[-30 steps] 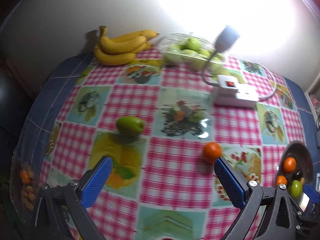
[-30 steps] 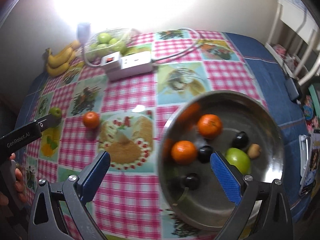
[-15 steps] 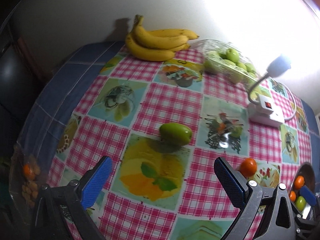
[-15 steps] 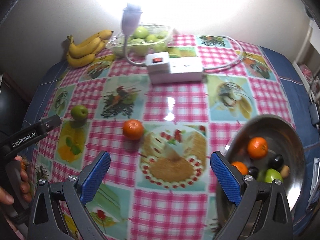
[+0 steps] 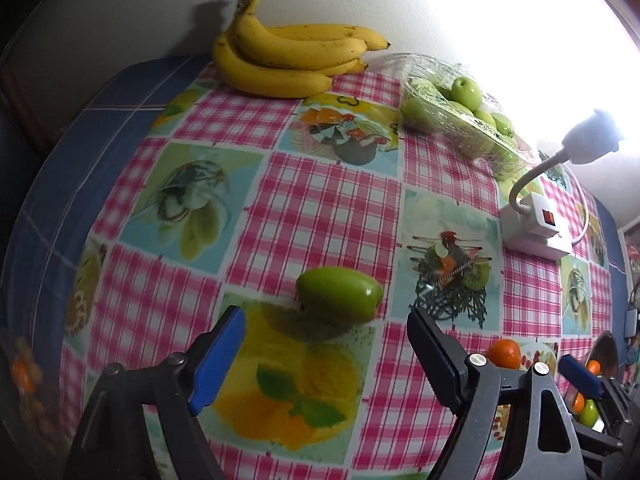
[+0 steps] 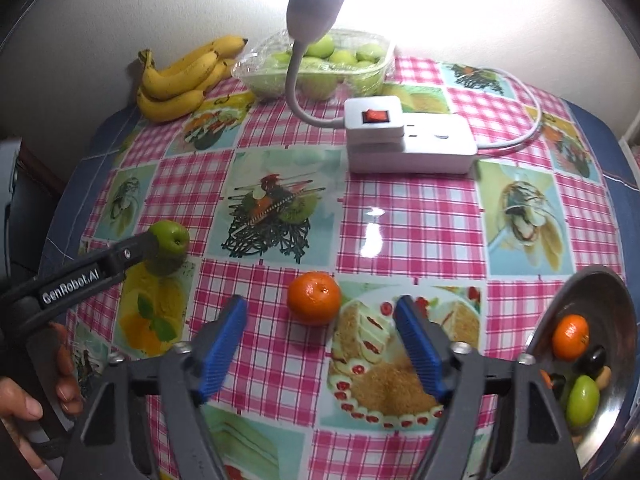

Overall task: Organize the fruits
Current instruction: 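Grasp the mandarin with the right gripper while the left gripper grasps the green apple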

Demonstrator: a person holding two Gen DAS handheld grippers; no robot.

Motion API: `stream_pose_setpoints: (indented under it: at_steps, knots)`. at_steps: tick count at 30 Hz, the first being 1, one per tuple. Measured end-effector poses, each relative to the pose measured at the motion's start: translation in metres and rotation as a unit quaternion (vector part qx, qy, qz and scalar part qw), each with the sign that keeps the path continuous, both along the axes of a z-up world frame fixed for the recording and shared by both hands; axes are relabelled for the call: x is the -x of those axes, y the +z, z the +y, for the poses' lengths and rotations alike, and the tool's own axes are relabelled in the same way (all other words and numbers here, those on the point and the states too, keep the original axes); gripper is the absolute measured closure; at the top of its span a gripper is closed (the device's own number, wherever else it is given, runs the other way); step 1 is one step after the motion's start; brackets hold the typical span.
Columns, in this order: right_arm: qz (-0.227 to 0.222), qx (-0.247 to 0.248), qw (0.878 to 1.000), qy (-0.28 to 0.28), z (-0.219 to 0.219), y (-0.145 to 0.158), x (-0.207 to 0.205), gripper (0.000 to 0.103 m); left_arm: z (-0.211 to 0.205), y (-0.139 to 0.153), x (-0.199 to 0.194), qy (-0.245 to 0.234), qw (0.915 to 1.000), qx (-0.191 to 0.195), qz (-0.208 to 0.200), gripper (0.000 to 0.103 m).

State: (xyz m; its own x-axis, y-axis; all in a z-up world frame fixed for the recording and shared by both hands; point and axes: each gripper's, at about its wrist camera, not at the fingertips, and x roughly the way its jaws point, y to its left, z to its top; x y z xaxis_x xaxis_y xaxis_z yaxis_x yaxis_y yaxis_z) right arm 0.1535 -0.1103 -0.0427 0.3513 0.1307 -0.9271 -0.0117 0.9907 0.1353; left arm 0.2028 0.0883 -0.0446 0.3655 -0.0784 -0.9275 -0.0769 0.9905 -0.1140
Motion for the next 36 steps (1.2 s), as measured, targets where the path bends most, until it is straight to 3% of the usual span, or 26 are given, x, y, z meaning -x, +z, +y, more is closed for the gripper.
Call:
stream_pose_setpoints:
  at_steps: [12, 18, 21, 36]
  knots:
    - [0.036, 0.002, 0.999, 0.002, 0.008, -0.027, -0.019, 0.047, -0.011, -0.028, -0.028, -0.044, 0.9983, -0.026, 0.028, 0.018]
    - [0.047, 0.001, 0.999, 0.001, 0.008, -0.034, -0.022, 0.061, -0.013, -0.036, -0.032, -0.047, 0.9983, -0.013, 0.033, 0.029]
    - [0.049, -0.008, 0.999, 0.001, 0.007, -0.034, -0.022, 0.064, -0.012, -0.038, -0.035, -0.050, 0.9980, -0.014, 0.036, 0.041]
    - [0.042, -0.023, 0.999, -0.006, -0.002, -0.019, -0.010, 0.066, -0.010, -0.034, -0.007, -0.021, 0.9987, -0.016, 0.043, 0.042]
